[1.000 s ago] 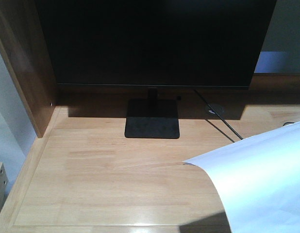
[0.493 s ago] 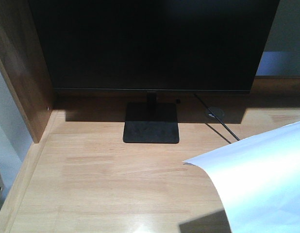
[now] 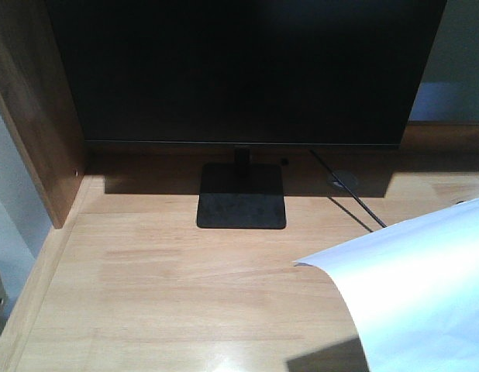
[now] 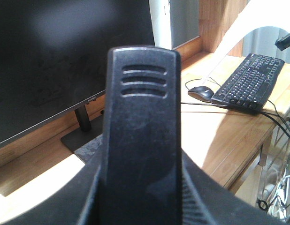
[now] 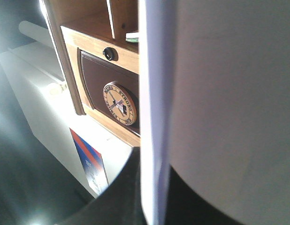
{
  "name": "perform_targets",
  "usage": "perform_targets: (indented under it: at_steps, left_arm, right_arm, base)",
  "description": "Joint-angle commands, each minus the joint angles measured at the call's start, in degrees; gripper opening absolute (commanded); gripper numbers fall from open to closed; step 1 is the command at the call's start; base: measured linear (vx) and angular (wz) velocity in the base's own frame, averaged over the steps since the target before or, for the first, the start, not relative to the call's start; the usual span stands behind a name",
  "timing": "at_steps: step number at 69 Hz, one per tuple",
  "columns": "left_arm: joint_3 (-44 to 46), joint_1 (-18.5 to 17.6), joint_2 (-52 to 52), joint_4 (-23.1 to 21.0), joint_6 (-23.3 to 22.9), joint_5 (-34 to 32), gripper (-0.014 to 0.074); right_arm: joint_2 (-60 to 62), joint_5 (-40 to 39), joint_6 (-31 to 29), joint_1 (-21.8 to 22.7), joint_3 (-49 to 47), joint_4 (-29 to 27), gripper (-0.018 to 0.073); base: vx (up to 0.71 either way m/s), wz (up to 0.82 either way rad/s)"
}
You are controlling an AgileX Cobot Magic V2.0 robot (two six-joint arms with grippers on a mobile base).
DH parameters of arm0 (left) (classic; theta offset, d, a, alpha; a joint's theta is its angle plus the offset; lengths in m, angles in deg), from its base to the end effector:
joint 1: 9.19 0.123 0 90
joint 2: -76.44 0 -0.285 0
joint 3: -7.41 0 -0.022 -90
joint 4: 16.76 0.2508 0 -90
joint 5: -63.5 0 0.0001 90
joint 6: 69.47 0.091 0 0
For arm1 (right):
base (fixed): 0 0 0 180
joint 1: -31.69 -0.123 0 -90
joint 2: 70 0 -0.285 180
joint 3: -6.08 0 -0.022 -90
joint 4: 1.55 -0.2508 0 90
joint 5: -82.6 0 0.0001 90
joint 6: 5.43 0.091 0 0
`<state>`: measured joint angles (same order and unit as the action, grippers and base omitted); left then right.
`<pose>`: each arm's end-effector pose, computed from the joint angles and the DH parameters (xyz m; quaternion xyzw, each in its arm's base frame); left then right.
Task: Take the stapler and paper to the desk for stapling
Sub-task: 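Hold stapler and paper above the desk surface, then lower the black stapler with the left gripper onto the desk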
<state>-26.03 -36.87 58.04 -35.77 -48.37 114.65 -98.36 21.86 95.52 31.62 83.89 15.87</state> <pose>-0.0112 -0.0202 0.3677 0.3178 0.7033 -0.2001 0.6035 0.0601 0.0238 0.2700 0.1985 0.3591 0.6927 0.5932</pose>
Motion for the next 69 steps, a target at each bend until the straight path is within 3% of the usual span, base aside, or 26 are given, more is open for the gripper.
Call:
perform_targets:
  at_steps: [1,48,69]
  left_arm:
    - [1.5,-0.3,-0.9,-1.6,0.0,-6.5,-0.0006]
    - [1.5,-0.3,-0.9,-1.6,0.0,-6.9,-0.0006]
    - [1.3,-0.3,-8.9,-1.1,1.0,-13.8,-0.0006]
  right_arm:
    - [-0.5,-3.1,-0.6,0.1,-1.5,-0.4,-0.0006]
    - [-0.5,-3.1,-0.6,0.1,-1.5,-0.4,-0.0006]
    - [-0.5,-3.1,-0.6,0.1,-1.5,-0.4,-0.0006]
  base:
    - [0.0,0.0]
    - [0.0,0.0]
    - [0.0,0.0]
